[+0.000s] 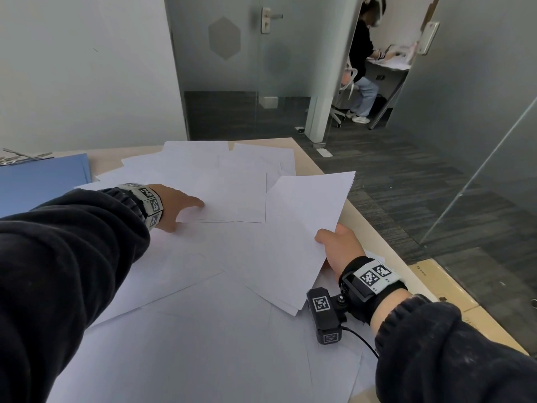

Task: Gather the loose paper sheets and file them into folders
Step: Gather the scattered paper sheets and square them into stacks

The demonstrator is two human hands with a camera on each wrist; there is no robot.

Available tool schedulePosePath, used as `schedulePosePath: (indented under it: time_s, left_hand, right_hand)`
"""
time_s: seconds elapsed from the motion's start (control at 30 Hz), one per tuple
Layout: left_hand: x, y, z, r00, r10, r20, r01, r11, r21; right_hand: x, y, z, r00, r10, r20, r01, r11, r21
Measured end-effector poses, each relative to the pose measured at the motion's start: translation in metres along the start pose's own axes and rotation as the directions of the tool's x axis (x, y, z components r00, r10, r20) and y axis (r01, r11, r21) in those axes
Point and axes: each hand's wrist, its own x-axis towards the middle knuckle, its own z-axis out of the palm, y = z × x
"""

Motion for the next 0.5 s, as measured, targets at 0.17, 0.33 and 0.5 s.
schedulePosePath:
  time_s: [0.17,0.33,0.5]
  left_hand:
    - [0.0011,0.0035,0.0016,1.0,-0.012,-0.018,0.012,1.0,0.027]
    - [0.0001,0.0056,-0.0002,0.999,-0.035,-0.027,0.035,0.999,-0.003]
    - [0.0038,0.0029,0.0053,0.989,-0.138,-0.057,0.136,0.99,-0.033]
  right_hand:
    - [-0.0002,-0.0009,-0.0001,1.0,-0.002,0.003,0.002,1.0,0.002]
    - [0.0015,-0.0004,-0.0014,1.0,-0.004,-0.003,0.004,1.0,0.013]
    - [0.0048,0.0007,-0.0021,1.0,0.002,-0.015,-0.002,1.0,0.029]
